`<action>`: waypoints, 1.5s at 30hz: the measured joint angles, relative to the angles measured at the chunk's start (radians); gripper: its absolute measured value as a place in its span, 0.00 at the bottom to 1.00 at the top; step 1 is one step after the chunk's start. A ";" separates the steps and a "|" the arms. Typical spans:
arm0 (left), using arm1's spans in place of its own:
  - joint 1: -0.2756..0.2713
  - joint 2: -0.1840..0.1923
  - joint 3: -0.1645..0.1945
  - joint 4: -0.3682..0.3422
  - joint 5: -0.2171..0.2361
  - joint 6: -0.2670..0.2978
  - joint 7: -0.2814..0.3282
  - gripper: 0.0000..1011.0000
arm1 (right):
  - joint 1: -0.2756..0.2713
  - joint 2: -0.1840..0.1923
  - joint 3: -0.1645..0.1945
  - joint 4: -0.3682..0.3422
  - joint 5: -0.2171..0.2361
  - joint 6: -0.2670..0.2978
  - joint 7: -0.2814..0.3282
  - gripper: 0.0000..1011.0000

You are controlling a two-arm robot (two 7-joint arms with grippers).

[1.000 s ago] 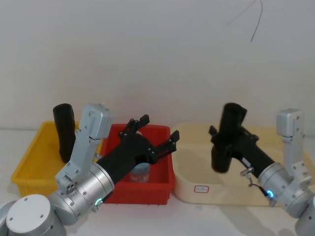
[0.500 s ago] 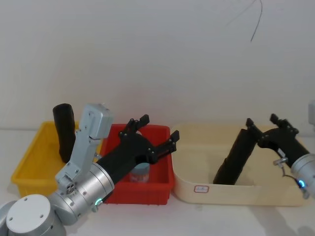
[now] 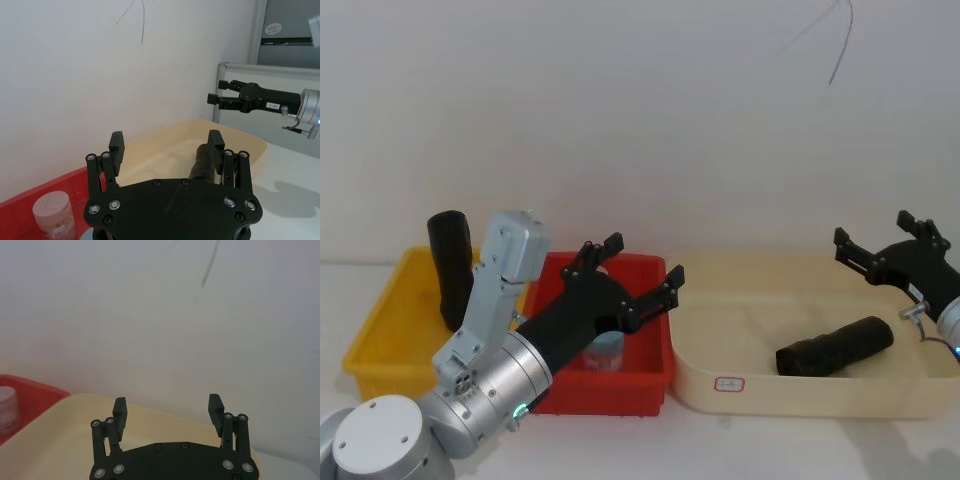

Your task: Pick up the garbage bag with the one hand and transfer it to the other hand.

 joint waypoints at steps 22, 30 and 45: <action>0.011 0.008 -0.013 -0.012 0.000 -0.011 0.015 0.99 | 0.032 -0.032 -0.107 -0.046 0.026 0.056 0.157 0.99; 0.042 0.032 -0.059 -0.046 0.009 -0.024 0.056 0.99 | 0.074 -0.068 -0.171 0.015 0.032 0.067 0.216 0.99; 0.110 0.089 -0.185 -0.108 0.031 -0.028 0.152 0.99 | 0.210 -0.156 -0.302 0.218 0.022 0.058 0.327 0.99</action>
